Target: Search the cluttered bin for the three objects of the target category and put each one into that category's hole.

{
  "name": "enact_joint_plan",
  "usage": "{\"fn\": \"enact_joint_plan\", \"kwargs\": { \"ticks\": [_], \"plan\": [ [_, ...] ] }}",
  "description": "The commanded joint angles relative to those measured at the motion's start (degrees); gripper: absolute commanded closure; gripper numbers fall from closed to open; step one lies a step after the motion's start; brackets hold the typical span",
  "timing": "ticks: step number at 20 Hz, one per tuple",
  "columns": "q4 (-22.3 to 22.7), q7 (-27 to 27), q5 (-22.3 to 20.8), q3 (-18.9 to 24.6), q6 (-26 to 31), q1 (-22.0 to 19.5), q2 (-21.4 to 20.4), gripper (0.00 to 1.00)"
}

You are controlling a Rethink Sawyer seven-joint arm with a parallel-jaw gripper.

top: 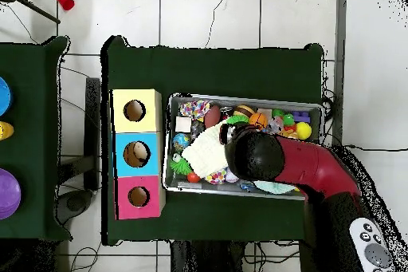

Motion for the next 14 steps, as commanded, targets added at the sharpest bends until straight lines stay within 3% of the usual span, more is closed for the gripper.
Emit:
{"fn": "enact_joint_plan", "kwargs": {
  "ticks": [1,14],
  "plan": [
    [-2.07,0.20,-1.24,-0.43,14.10,1.29,-0.63,0.00],
    [-8.32,0.97,-2.16,0.03,20.00,2.37,0.38,0.00]
  ]
}}
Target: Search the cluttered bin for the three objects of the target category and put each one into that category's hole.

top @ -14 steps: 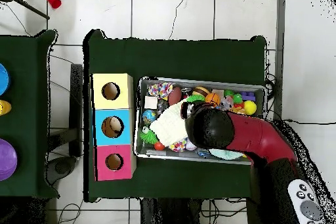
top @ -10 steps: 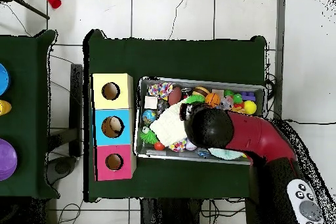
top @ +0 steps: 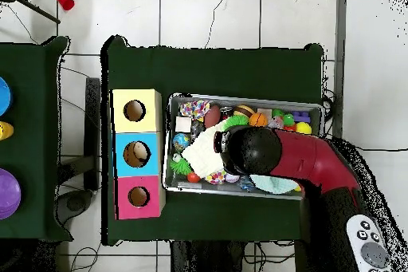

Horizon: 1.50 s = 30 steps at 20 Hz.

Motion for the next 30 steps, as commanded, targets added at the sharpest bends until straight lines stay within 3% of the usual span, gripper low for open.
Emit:
{"fn": "enact_joint_plan", "kwargs": {
  "ticks": [1,9,17,21,30],
  "plan": [
    [-6.31,1.11,-2.41,0.32,5.63,0.62,1.69,0.00],
    [-15.99,1.64,-2.22,0.69,6.27,1.26,9.65,0.00],
    [-26.84,5.02,-2.13,-1.14,8.96,5.40,16.13,0.00],
    [-29.04,6.83,-2.15,-2.40,6.70,7.32,18.48,0.00],
    [-28.58,11.34,-0.38,-5.70,4.47,10.26,20.81,0.00]
  ]
}}
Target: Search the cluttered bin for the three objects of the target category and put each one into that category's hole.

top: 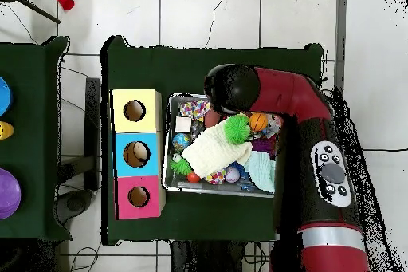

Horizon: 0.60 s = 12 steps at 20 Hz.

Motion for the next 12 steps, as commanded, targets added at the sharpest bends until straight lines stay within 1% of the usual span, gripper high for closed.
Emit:
{"fn": "enact_joint_plan", "kwargs": {
  "ticks": [1,3,7,11,12],
  "plan": [
    [-2.08,11.34,0.05,-3.17,2.86,1.63,4.65,0.00],
    [-2.92,11.33,0.36,-3.34,2.88,2.08,5.53,0.00],
    [-3.59,11.76,1.28,-3.25,0.72,2.70,7.62,0.00],
    [-4.14,12.88,2.06,-3.62,-1.33,3.59,9.11,0.00],
    [-3.76,13.94,2.48,-3.78,-2.52,3.86,9.12,0.00]
  ]
}}
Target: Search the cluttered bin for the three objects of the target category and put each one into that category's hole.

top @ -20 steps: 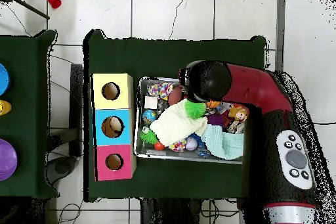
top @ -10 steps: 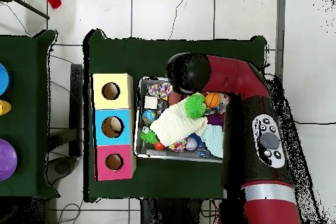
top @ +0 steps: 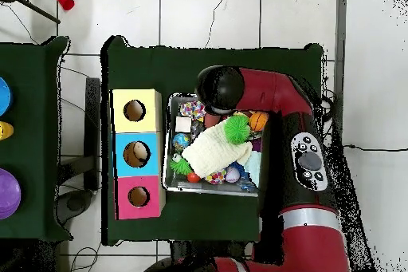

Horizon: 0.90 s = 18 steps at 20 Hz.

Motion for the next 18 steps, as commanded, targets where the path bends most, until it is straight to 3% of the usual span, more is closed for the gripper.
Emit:
{"fn": "enact_joint_plan", "kwargs": {
  "ticks": [1,11,18],
  "plan": [
    [-1.15,14.66,2.39,-1.42,-3.06,1.16,4.62,0.00],
    [-0.65,18.89,6.79,-3.53,-5.38,5.10,6.03,0.00],
    [0.00,18.84,9.82,-5.21,-5.65,7.29,6.75,0.00]
  ]
}}
